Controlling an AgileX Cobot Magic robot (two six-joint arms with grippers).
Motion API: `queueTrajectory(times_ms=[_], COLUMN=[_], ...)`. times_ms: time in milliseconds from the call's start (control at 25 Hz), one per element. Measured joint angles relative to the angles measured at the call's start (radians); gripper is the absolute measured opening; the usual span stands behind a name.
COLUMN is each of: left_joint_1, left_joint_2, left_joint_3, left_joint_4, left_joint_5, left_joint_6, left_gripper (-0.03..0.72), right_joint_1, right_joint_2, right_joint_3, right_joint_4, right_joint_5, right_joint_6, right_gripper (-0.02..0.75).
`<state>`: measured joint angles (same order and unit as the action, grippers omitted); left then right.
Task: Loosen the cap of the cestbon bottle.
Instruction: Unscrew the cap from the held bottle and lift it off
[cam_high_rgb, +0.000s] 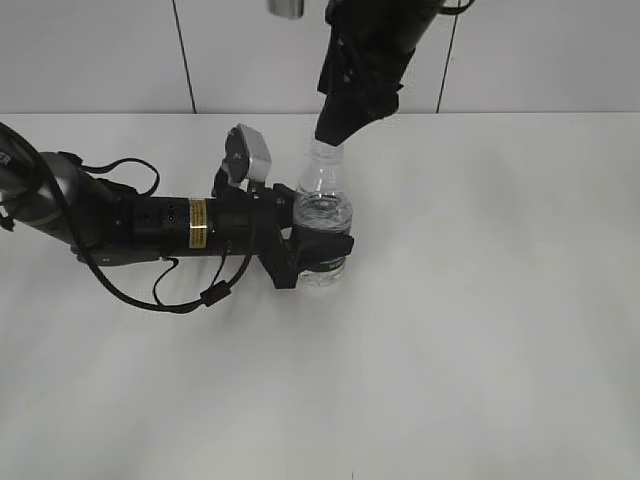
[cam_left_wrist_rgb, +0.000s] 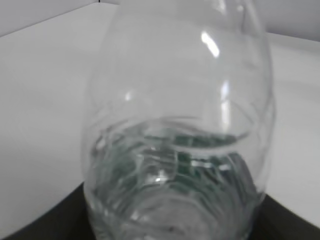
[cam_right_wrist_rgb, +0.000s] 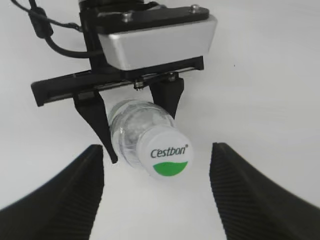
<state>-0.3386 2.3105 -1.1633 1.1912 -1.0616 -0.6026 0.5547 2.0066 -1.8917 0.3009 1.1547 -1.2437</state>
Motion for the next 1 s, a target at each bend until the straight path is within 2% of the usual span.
queueTrajectory(times_ms=[280,400,520,600,760,1000], left_joint_1=[0.000,0.000,0.000,0.000,0.000,0.000], left_joint_2=[0.000,0.000,0.000,0.000,0.000,0.000], left_joint_3=[0.000,0.000,0.000,0.000,0.000,0.000], left_joint_4=[-0.034,-0.038,-0.040,-0.041,-0.041,-0.042], left_joint_5=[0.020,0.020,0.022,0.023,0.023,0.023], left_joint_6=[-0.001,-0.001,-0.001,-0.001,-0.001,-0.001], left_gripper=[0.414,0.414,0.414,0.414,0.414,0.414], right_joint_1=[0.000,0.000,0.000,0.000,0.000,0.000], right_joint_2=[-0.062,-0.062,-0.062,-0.062,-0.060,-0.005], right_joint_3=[-0.004,-0.008,-0.009,-0.009,-0.009,-0.011], right_joint_4=[-0.006,-0.013,-0.075,-0.128,-0.198,-0.142], right_joint_5=[-0.055,-0.060,-0.048,-0.025,-0.008,-0.004], right_joint_6=[0.473,0.742,1.045,1.176,1.393,1.523], right_gripper=[0.505,0.505,0.505,0.505,0.505,0.505])
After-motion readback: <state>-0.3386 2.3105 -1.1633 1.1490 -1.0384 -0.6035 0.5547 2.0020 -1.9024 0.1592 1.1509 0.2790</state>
